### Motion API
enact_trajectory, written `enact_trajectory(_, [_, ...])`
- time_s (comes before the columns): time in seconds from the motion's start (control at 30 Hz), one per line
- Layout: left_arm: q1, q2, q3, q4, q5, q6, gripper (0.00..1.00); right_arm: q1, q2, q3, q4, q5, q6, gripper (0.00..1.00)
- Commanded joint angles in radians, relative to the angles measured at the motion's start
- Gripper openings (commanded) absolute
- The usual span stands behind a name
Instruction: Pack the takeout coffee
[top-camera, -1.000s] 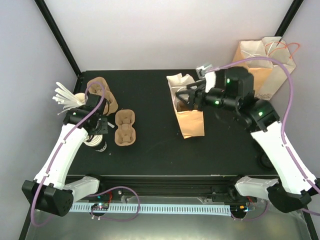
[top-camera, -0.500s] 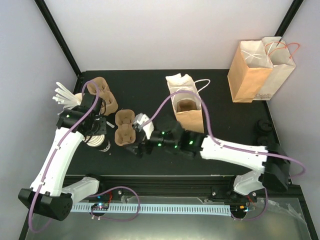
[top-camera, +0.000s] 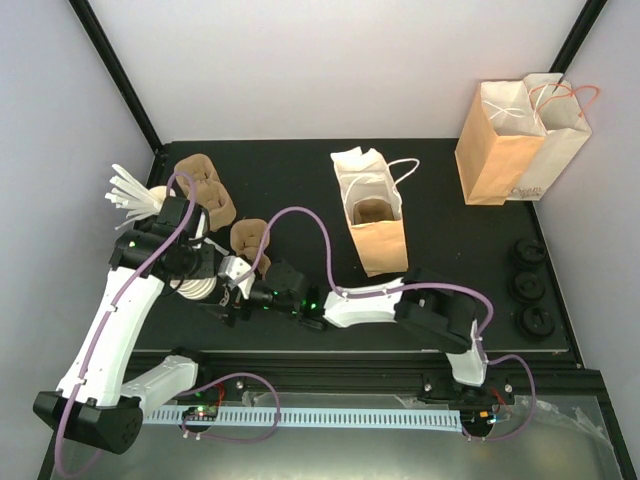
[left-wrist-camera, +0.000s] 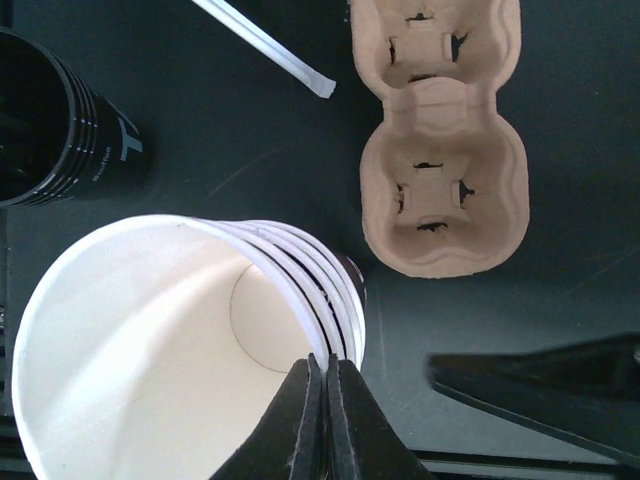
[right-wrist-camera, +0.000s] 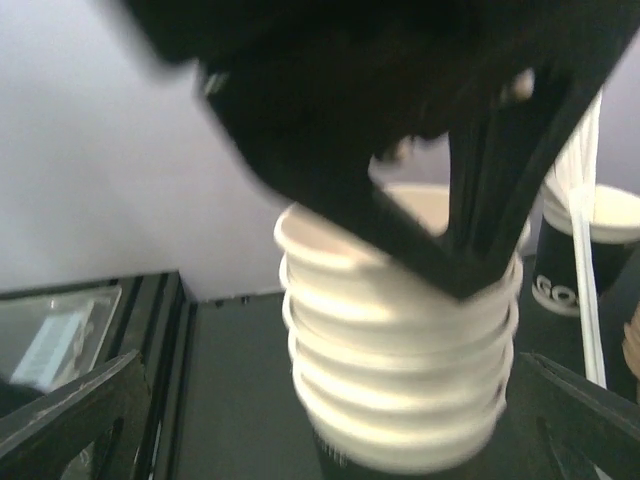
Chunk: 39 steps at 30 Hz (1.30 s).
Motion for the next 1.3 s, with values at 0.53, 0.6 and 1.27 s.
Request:
enact_trajectory(0.53, [-0.003, -0.062, -0.022, 0.030, 0.027, 0.037, 0.02, -0.017, 0.228, 0.159, 0.264, 0.092, 0.023, 0.94])
enact_trajectory(0.6, [-0.003, -0.061, -0.021, 0.029, 0.030, 0.037, 0.02, -0.018, 0.223, 0.132, 0.273, 0.087, 0.003, 0.98])
enact_trajectory(1.27, [-0.003, -0.065, -0.020, 0.025, 0.044, 0.037, 0.02, -0.024, 0.260, 0.163, 0.285, 0.086, 0.085, 0.96])
